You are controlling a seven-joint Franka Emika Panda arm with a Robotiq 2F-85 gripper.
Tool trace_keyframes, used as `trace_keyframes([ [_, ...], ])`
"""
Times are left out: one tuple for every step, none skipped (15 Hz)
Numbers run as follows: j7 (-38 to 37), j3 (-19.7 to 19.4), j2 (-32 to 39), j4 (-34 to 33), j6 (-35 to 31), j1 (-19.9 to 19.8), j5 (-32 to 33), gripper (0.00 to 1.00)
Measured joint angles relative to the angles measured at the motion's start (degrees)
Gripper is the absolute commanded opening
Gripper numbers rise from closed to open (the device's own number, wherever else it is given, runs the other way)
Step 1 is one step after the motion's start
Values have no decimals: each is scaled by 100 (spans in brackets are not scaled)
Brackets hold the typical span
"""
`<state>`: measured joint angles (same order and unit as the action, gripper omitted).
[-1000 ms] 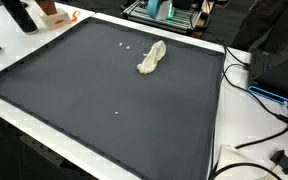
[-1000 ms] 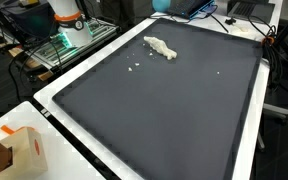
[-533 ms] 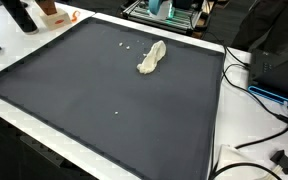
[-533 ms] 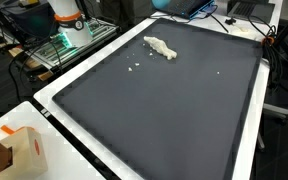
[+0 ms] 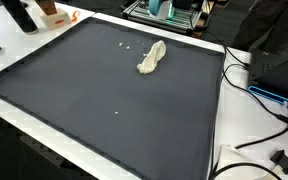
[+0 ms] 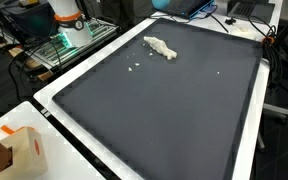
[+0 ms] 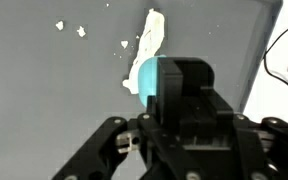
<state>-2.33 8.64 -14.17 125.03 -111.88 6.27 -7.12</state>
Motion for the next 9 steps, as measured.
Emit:
trace_keyframes([
  [180, -92, 48, 7, -2, -1, -152, 25],
  [455, -213, 107, 19, -13, -2, -365, 25],
  [807, -357, 177, 37, -26, -5, -613, 25],
  [1198, -501, 253, 63, -45, -13, -864, 25],
  [1574, -632, 326, 98, -64, -27, -1083, 25],
  [1949, -756, 405, 137, -79, -44, -1297, 25],
  [2305, -868, 486, 178, -126, -69, -1498, 25],
  [2610, -961, 564, 223, -197, -105, -1701, 25],
  [2914, -1048, 639, 281, -289, -147, -1934, 25],
])
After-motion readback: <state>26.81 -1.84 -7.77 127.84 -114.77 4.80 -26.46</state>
